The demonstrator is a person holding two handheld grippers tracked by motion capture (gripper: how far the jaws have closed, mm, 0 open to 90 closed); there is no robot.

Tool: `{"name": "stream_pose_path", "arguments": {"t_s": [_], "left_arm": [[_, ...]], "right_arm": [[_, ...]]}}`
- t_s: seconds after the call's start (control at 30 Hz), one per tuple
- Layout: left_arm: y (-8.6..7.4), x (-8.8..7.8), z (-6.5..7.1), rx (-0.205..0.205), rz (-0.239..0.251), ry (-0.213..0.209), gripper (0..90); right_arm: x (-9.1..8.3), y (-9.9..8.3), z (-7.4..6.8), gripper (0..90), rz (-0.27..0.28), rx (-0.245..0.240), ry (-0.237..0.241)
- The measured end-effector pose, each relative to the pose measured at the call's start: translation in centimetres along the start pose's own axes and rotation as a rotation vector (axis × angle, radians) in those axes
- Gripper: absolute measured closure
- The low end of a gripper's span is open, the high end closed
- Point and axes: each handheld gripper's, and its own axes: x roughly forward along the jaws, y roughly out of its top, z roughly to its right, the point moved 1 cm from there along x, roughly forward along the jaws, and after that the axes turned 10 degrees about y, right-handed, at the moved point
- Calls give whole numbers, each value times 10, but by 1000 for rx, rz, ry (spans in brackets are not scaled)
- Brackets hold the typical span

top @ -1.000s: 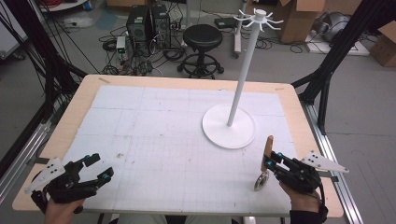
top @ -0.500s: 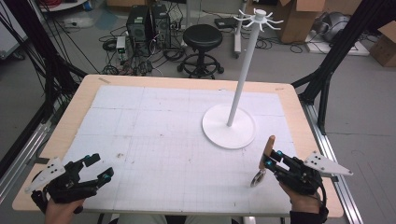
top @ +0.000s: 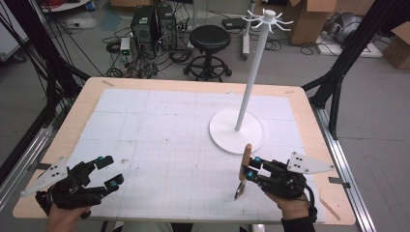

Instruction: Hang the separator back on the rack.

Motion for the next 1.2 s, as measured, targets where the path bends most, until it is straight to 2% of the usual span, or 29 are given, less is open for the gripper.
{"name": "stream_pose_path", "arguments": {"t_s": [0.03,0.13,0.2,0.27,0.43,0.47,0.57,0.87,1.0,1.2], "left_arm": [[4,2,5,-2,4,-33,232],[15,8,21,14,0,-146,240],[21,12,32,36,-9,-203,251],[26,18,41,57,-18,-244,288],[37,32,58,61,-14,-337,289],[39,35,60,60,-16,-350,289],[44,43,66,62,-18,-354,261],[46,59,80,61,-53,-494,342],[50,65,88,79,-59,-535,387],[55,73,94,87,-71,-574,432]], "right_arm": [[0,0,0,668,0,0,0],[16,4,-7,668,-6,-12,83],[27,7,-12,667,-11,-21,135],[38,10,-17,667,-21,-31,180],[63,14,-27,667,-48,-47,278],[68,14,-28,667,-53,-45,296],[81,13,-30,667,-69,-50,338],[109,17,-45,667,-78,-86,458],[117,18,-51,667,-90,-105,508],[121,17,-57,667,-88,-115,546]]}}
